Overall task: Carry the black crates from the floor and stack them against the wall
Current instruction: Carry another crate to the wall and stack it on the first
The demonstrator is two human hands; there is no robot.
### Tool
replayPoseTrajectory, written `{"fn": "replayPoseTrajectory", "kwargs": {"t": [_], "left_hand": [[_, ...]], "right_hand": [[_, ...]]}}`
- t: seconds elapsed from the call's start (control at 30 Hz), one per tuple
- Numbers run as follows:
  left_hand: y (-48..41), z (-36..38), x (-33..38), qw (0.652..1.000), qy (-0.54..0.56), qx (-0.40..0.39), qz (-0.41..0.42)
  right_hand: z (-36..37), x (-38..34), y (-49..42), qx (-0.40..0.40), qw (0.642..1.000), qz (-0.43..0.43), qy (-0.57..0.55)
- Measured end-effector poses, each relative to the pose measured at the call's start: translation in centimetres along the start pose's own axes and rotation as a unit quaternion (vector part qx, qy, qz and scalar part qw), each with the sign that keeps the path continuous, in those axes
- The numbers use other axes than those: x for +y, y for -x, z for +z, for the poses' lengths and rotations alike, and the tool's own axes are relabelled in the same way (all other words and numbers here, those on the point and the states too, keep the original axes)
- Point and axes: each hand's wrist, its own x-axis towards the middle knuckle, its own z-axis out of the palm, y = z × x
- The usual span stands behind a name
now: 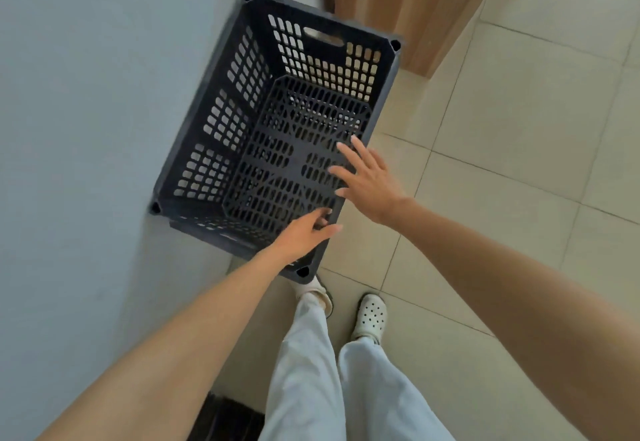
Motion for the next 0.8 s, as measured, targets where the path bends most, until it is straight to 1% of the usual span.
{"fn": "replayPoseTrajectory", "kwargs": {"t": [0.07, 0.1, 0.13, 0.17, 0.2, 0.23, 0.3, 0.37, 0.43, 0.67, 0.8], "left_hand": [[1.4, 0.8, -1.3, 1.000, -0.003, 0.026, 0.011], [2.1, 1.2, -1.9, 0.999, -0.030, 0.038, 0.008], [2.9, 1.5, -2.5, 0.995, -0.090, 0.052, 0.005], [3.5, 2.0, -3.1, 0.982, -0.175, 0.069, 0.007], [3.9, 2.5, -3.8, 0.963, -0.256, 0.088, 0.015], [4.1, 3.2, -4.2, 0.944, -0.312, 0.109, 0.025], [4.1, 4.2, -4.6, 0.921, -0.359, 0.150, 0.035], [3.8, 4.7, -4.7, 0.908, -0.382, 0.171, 0.031], [3.8, 5.1, -4.6, 0.904, -0.390, 0.174, 0.021], [4.3, 7.3, -3.2, 0.920, -0.358, 0.160, 0.011], [5.3, 7.9, -3.7, 0.926, -0.345, 0.152, 0.005]], "right_hand": [[0.5, -0.4, 0.9, -0.049, 0.992, -0.105, 0.042], [0.6, -0.7, 1.2, -0.080, 0.985, -0.143, 0.059], [0.7, -1.1, 1.5, -0.106, 0.976, -0.174, 0.072], [0.9, -1.4, 1.7, -0.120, 0.969, -0.198, 0.083], [1.1, -1.7, 1.7, -0.119, 0.965, -0.217, 0.092], [1.5, -1.9, 1.7, -0.108, 0.962, -0.230, 0.095], [1.9, -1.9, 1.5, -0.077, 0.965, -0.240, 0.077], [2.0, -1.6, 1.3, -0.059, 0.968, -0.237, 0.065], [2.2, -1.5, 1.4, -0.049, 0.969, -0.233, 0.066], [2.5, -0.7, 3.3, -0.029, 0.971, -0.229, 0.064], [3.0, -1.6, 4.3, -0.030, 0.972, -0.225, 0.062]]}}
